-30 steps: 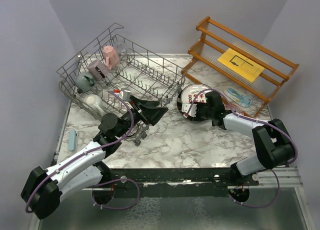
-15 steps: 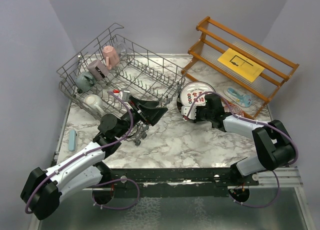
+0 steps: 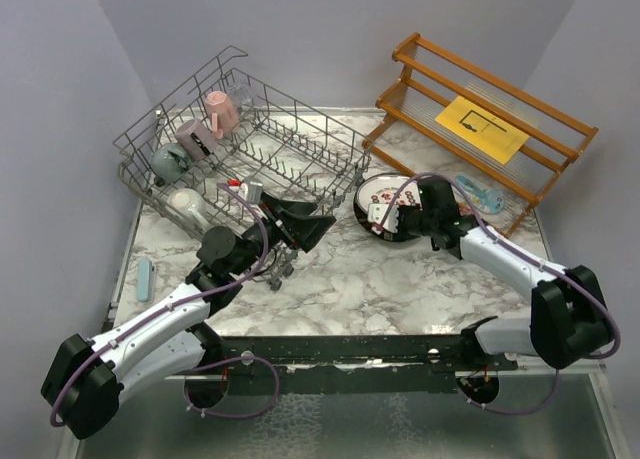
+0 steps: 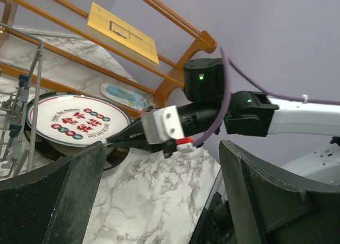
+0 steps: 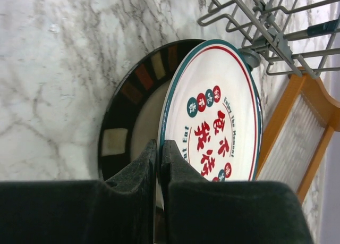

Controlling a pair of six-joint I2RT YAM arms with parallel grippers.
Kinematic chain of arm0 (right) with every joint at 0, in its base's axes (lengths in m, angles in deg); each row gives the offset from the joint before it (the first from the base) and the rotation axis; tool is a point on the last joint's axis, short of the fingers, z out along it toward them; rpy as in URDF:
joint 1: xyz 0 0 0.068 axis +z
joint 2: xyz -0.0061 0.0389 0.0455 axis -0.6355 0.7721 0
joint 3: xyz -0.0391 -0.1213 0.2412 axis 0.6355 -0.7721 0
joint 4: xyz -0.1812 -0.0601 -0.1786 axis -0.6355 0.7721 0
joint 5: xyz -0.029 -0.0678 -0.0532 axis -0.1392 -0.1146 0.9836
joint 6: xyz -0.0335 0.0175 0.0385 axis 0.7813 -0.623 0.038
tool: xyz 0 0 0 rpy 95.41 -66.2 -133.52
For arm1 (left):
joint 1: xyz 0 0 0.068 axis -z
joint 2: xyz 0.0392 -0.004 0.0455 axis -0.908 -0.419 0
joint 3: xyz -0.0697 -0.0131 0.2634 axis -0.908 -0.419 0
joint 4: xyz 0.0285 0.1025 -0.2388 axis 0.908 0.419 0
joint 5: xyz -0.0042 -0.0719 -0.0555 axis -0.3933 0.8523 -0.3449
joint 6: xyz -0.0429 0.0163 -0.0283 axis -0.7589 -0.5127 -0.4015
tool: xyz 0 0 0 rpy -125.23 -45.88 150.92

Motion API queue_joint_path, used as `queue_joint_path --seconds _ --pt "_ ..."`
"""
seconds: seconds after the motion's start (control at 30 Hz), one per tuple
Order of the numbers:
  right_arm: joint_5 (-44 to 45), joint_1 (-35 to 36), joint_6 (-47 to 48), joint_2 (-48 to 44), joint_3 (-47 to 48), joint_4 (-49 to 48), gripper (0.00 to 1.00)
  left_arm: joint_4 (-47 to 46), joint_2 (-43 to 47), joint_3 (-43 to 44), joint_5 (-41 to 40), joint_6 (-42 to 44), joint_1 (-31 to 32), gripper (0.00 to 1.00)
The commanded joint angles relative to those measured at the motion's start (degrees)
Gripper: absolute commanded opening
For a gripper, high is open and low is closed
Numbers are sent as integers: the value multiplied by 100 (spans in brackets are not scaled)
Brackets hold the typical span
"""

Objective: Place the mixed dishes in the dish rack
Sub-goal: Pick up the plate at the center of the board.

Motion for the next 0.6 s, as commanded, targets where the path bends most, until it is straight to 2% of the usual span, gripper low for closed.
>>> queue_joint_path --seconds 0.0,0.2,0.57 --pt "-688 -108 -158 -479 277 1269 1 309 -14 268 135 708 14 89" --pt "-1120 -146 -230 -814 462 2217 1 516 -61 362 478 1724 17 89" --pt "-1581 -152 -252 -969 1398 3364 1 397 -294 395 1675 3453 24 89"
